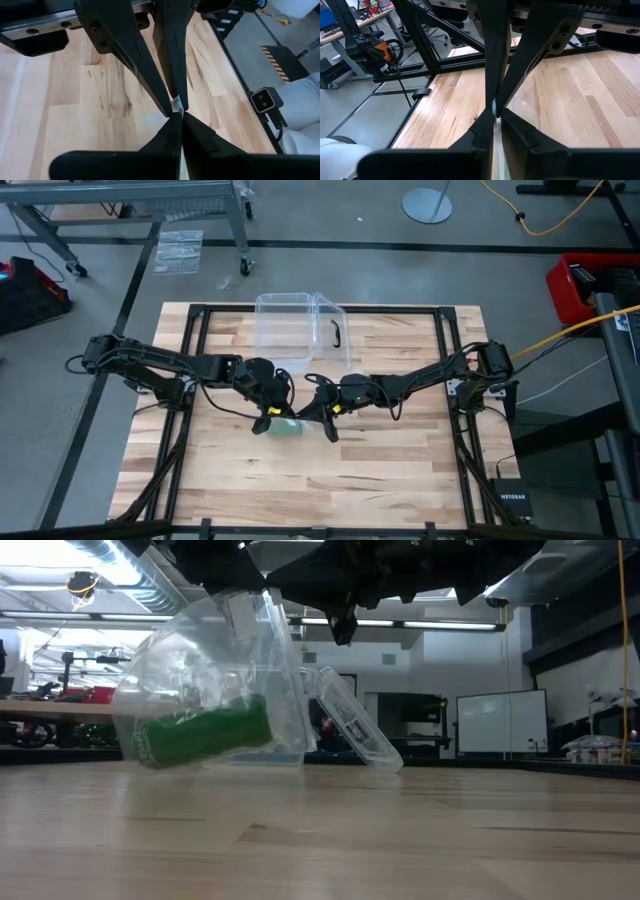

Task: Roll bandage
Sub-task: Close the transparent zip bag

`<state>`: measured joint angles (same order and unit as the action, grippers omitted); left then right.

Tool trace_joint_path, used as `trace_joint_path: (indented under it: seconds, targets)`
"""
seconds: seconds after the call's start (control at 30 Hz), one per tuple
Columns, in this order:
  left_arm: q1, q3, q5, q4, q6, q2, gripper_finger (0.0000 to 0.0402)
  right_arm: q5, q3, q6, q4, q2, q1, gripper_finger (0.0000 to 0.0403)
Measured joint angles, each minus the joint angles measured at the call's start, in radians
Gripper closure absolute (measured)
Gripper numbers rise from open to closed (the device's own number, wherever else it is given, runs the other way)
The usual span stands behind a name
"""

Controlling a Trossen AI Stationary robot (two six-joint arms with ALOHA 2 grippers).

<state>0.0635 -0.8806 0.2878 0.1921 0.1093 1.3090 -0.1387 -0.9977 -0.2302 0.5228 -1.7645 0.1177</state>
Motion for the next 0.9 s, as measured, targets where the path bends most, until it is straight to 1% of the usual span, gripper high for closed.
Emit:
trace_joint_path:
  seconds: [0.13,0.33,0.57,0.9]
  targets:
    - [0.0,0.0,0.0,0.0,0.001,-0.002,0.0401,-0.002,0.0,0.0,0.0,0.0,0.0,0.037]
    - [-0.001,0.0,-0.001,-0.008,0.014,-0.018,0.0401,-0.012,-0.001,0.0,-0.014,0.0,0.0,0.0397]
    - [0.0,0.002,-0.002,-0.026,0.043,-0.03,0.0401,-0.029,-0.001,0.0,-0.025,0.001,0.0,0.0393]
    - [0.0,-0.001,0.001,-0.031,0.051,-0.035,0.0401,-0.03,0.001,0.0,-0.029,-0.002,0.0,0.0401]
